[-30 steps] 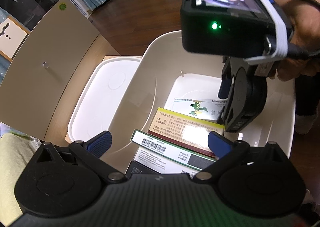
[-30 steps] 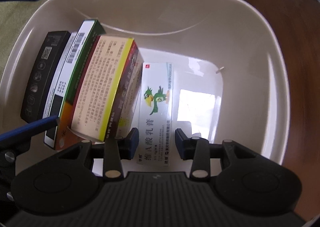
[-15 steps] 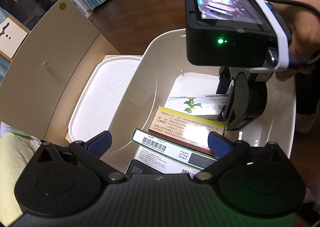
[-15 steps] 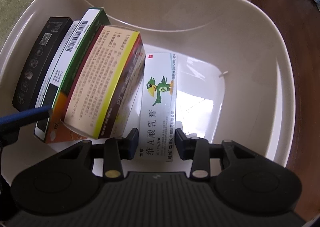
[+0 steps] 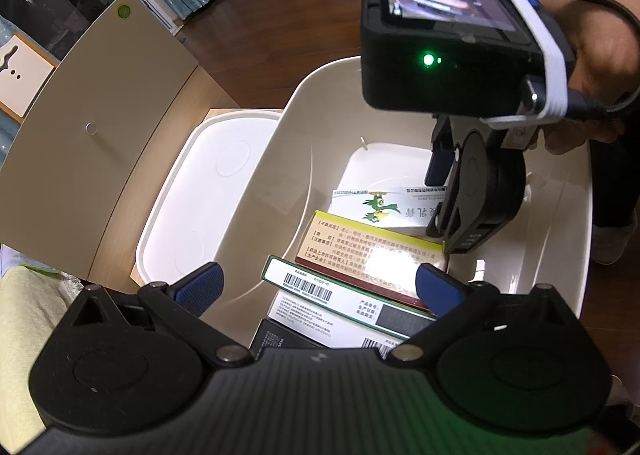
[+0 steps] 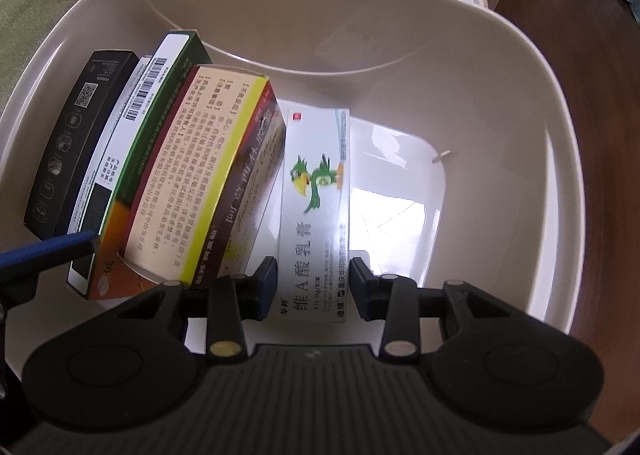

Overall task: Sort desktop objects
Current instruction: 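Lower the cream box upright into the basin beside the tan-pink box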

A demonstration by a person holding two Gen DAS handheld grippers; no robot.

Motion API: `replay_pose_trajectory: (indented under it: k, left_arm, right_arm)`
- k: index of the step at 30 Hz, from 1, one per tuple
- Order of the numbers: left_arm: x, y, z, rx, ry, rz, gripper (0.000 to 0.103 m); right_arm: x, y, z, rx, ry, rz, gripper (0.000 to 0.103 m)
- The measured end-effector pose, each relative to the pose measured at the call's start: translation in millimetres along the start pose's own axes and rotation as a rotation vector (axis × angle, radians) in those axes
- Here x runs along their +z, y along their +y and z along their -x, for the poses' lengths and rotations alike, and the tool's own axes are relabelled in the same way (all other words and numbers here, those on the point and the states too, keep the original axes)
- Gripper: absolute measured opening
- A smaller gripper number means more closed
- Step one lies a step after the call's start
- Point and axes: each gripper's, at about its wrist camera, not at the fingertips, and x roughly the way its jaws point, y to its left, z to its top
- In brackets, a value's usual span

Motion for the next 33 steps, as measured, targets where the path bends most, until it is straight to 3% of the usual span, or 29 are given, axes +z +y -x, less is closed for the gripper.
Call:
replay_pose_trajectory:
  k: [12,16,33]
  left_arm:
    - [0.0,1.0,-0.1,-0.002,-0.001,-0.003,0.103]
    - [-0.3,1.3,-0.5,-0.003,-0.002,-0.002,0.103]
    - [0.0,0.3,-1.5,-0.008,0.002,-0.007,0.103]
  right_arm:
    - [1.0,-6.4,-5.0,-0.016,0.024,0.032,0.034]
    - [3.6,-10.8,-1.5,-0.056,0.018,0.022,0.034]
    - [11.3,-24.2,-8.0,-0.004,0.038,-0.006,0.034]
